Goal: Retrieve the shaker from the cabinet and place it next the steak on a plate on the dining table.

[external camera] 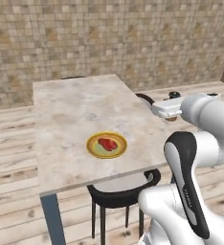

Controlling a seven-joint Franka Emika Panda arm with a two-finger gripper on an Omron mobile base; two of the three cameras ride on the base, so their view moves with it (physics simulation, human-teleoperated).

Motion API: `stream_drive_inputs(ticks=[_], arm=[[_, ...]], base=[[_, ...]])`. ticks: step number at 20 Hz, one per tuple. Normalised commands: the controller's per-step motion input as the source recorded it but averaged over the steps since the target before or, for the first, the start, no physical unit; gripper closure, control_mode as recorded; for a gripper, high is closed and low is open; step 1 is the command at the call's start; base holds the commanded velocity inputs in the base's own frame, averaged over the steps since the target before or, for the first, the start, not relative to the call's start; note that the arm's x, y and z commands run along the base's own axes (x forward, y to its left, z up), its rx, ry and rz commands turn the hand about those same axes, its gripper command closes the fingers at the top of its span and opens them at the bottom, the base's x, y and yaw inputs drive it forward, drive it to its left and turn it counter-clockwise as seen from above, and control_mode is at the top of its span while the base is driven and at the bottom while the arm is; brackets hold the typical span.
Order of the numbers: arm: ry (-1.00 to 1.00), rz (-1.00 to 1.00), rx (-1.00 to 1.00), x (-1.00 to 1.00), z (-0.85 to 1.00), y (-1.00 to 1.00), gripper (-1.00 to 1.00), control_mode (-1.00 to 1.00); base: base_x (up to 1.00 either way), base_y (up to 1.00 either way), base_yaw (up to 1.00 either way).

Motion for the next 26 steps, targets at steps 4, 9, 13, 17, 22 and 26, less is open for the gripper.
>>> stream_drive_inputs(ticks=[4,9,13,17,22,26], arm=[[0.0,0.0,0.0,0.0,0.0,0.0,1.0,1.0],[0.0,0.0,0.0,0.0,0.0,0.0,1.0,1.0],[0.0,0.0,0.0,0.0,0.0,0.0,1.0,1.0],[0.0,0.0,0.0,0.0,0.0,0.0,1.0,1.0],[0.0,0.0,0.0,0.0,0.0,0.0,1.0,1.0],[0.0,0.0,0.0,0.0,0.0,0.0,1.0,1.0]], base=[[0.88,-0.21,0.08],[0.92,-0.19,0.1],[0.9,-0.2,0.12],[0.89,-0.23,0.17],[0.85,-0.3,0.25],[0.82,-0.34,0.31]])
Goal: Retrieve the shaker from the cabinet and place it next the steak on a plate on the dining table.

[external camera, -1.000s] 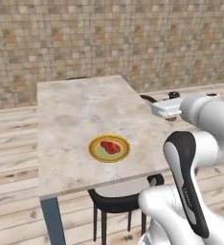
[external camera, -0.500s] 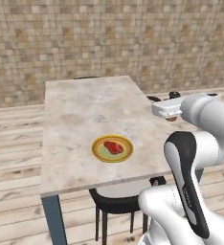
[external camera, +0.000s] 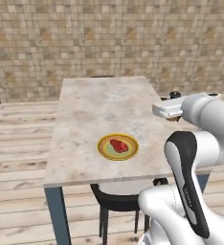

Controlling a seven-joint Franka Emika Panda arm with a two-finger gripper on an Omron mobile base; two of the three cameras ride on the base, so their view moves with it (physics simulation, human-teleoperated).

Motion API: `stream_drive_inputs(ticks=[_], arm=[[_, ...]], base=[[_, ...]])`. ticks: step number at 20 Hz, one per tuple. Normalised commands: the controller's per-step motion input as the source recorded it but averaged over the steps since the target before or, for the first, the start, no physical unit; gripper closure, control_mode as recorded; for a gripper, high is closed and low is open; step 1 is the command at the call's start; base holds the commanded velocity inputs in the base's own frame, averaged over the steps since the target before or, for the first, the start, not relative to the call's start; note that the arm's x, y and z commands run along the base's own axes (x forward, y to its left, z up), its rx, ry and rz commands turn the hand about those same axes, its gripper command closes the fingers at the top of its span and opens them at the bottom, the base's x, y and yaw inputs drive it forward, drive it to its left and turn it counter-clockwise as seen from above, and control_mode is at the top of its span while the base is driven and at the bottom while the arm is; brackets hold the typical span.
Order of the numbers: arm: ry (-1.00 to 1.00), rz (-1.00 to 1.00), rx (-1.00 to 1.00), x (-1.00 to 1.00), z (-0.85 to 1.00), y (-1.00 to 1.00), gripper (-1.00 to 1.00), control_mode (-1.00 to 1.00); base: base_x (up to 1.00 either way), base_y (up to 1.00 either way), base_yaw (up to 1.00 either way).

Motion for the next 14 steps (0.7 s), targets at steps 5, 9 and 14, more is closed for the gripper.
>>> stream_drive_inputs(ticks=[5,9,14], arm=[[0.0,0.0,0.0,0.0,0.0,0.0,1.0,1.0],[0.0,0.0,0.0,0.0,0.0,0.0,1.0,1.0],[0.0,0.0,0.0,0.0,0.0,0.0,1.0,1.0]], base=[[0.79,-0.33,0.33],[0.78,-0.24,0.29],[0.81,-0.11,0.17]])
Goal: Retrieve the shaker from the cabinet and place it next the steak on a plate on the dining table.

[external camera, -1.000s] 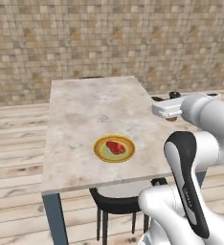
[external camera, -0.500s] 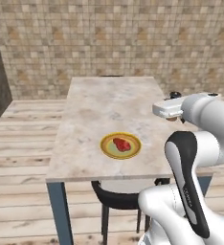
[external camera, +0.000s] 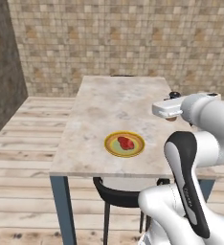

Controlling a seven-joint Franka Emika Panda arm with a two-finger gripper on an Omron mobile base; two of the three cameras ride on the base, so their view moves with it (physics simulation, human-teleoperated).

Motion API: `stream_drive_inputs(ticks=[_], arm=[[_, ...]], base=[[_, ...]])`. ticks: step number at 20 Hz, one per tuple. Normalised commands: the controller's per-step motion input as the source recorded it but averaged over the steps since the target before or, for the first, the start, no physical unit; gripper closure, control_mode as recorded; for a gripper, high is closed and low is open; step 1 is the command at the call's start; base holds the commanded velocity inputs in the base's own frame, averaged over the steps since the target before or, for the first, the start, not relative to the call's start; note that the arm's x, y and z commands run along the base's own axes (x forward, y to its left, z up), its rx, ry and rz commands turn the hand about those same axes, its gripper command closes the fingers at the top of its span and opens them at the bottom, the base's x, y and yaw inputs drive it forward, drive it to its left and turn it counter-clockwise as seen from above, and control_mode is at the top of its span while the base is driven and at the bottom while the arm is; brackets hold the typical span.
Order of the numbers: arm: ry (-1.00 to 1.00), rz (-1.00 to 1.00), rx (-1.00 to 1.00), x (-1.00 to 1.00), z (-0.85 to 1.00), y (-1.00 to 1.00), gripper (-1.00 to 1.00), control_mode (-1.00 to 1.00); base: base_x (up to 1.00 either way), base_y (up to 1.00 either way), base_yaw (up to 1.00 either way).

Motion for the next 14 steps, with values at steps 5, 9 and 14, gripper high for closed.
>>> stream_drive_inputs(ticks=[5,9,14], arm=[[0.0,0.0,0.0,0.0,0.0,0.0,1.0,1.0],[0.0,0.01,0.0,0.3,0.0,0.0,1.0,-1.0],[0.02,0.05,0.0,0.45,0.0,-0.09,1.0,-1.0]], base=[[0.6,0.0,0.06],[0.12,0.0,0.01],[0.0,0.0,0.0]])
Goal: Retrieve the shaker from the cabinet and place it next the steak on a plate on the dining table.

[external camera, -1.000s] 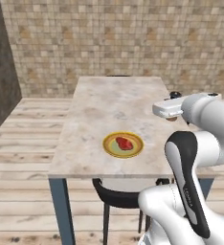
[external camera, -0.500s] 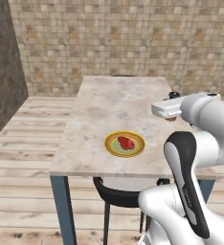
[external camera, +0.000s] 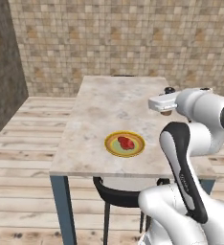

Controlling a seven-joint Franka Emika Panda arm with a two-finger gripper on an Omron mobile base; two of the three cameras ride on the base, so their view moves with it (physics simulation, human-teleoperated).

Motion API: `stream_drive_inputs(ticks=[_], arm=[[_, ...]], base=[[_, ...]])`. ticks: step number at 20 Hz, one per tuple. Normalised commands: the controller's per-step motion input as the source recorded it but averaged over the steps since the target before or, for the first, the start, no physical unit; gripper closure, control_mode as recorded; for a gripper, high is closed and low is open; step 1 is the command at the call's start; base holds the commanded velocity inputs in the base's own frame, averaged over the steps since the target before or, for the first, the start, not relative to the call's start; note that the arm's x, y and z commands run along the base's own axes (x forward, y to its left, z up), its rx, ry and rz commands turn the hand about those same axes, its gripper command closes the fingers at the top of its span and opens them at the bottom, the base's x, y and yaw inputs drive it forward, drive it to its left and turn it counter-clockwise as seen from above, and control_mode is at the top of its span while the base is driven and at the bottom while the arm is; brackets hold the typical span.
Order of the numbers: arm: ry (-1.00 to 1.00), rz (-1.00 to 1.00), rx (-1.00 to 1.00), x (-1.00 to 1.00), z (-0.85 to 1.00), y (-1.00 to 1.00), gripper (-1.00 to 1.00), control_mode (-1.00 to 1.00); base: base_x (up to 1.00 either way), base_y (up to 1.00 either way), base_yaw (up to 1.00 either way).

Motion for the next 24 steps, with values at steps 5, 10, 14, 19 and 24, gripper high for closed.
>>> stream_drive_inputs(ticks=[5,10,14,19,24], arm=[[0.01,0.17,0.01,0.37,-0.02,-0.27,1.0,-1.0],[0.0,0.16,0.0,0.17,-0.14,-0.26,1.0,-1.0],[0.0,0.0,0.0,0.05,-0.24,-0.28,1.0,-1.0],[0.0,0.0,-0.01,0.0,-0.27,-0.25,1.0,-1.0],[-0.02,0.09,-0.03,0.0,-0.41,-0.17,1.0,-1.0]], base=[[0.0,0.0,0.0],[0.0,0.0,0.0],[0.0,0.0,0.0],[0.0,0.0,0.0],[0.0,0.0,0.0]])
